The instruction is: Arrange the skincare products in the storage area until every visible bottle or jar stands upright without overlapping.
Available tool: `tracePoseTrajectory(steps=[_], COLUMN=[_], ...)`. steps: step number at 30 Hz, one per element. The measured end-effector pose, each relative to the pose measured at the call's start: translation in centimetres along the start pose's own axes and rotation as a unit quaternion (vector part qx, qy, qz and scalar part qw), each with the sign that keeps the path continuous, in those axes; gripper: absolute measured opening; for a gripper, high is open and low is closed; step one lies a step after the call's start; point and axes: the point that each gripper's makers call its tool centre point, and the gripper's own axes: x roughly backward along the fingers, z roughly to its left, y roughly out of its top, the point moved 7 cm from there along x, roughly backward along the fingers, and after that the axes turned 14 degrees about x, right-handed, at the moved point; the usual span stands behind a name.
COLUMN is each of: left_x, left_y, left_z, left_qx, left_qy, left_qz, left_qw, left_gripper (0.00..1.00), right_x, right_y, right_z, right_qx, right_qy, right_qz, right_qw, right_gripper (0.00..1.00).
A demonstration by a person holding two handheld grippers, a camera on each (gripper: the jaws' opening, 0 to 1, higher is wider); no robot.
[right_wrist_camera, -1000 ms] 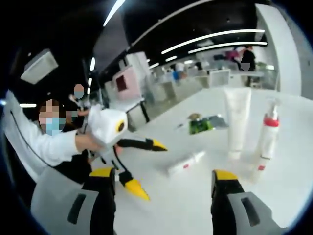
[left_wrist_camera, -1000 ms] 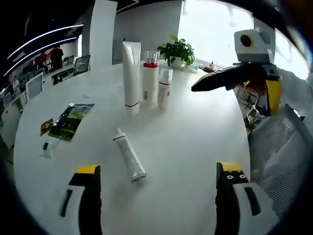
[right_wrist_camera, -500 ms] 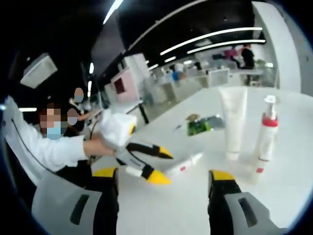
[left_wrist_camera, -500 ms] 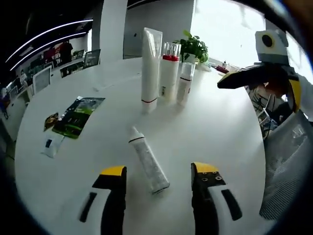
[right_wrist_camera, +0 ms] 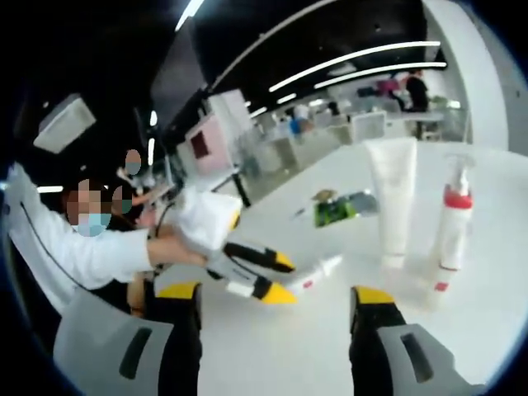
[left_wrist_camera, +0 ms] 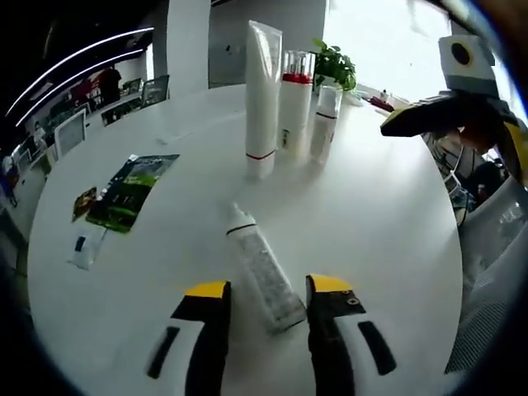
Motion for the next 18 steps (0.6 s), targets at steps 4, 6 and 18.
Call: tracePoseTrajectory(steps=[4, 6, 18], left_x=[-0.44, -0.58, -0.99], left_y=[0.44, 0.59, 0.58], left_z=[-0.23, -0.19, 0.42], left_qx=[-0.017, -0.023, -0.039], left_qy=[0.007, 0.008, 0.019], left_qz=[0.018, 0.023, 0.047], left_qw=[0.9997, 0.9994, 0.9979], left_gripper=[0.30, 0.30, 0.20], right_x=[0.05, 0.08, -0.50], right_y=[0.10, 0.19, -0.61], right_z=[-0.03, -0.01, 0.44], right_qx=[-0.001, -0.001, -0.006], right_qy=[0.000, 0.000, 0.000], right_qz=[-0.001, -0.001, 0.010], right_qw=[1.0000, 1.0000, 0.9999], right_gripper=[0.71, 0.71, 0.70])
